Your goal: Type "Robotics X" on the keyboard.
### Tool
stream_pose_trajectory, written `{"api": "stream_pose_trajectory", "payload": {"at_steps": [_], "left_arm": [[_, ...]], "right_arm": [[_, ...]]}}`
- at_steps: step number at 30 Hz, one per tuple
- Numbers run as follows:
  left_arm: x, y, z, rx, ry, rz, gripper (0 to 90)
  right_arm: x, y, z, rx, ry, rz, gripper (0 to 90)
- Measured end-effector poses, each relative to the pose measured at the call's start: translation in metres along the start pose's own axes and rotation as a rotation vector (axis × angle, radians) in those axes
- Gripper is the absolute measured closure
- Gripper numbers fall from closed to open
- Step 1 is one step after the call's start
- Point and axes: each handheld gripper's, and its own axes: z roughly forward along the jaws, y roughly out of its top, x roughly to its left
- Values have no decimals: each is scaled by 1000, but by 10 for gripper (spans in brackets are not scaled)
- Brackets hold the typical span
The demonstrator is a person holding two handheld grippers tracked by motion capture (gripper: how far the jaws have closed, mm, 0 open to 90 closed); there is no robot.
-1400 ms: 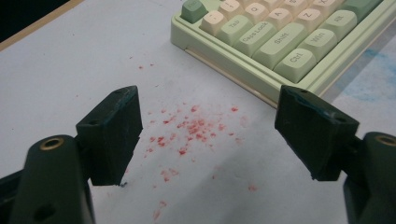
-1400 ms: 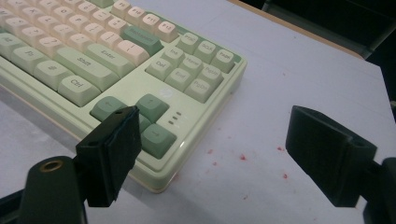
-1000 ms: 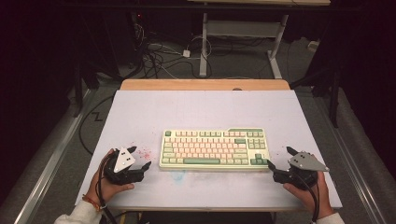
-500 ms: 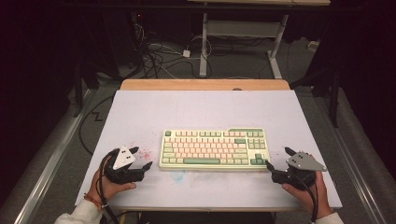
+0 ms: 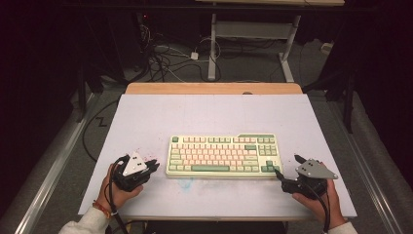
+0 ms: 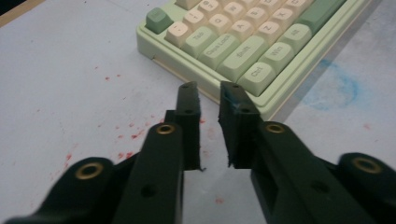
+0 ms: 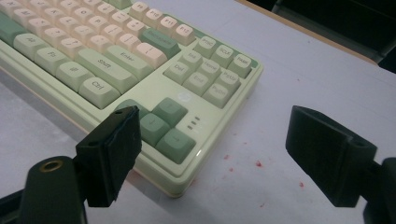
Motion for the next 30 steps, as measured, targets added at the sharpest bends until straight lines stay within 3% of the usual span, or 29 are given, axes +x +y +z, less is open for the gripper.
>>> {"api": "stream_pose_trajectory", "payload": {"at_steps": [3,9,17,30], "left_arm": [[-2,2,1,9,-7,16,870],[-4,10,7,17,-44,17,873],[-9,20,17,30,-60,32,872],[-11,51,38,27,-96,57,872]], "right_arm": [[1,0,1,3,4,-6,185],[3,0,2,10,9,-16,185],[5,0,2,13,14,-23,185],[7,0,4,26,17,-41,185]]}}
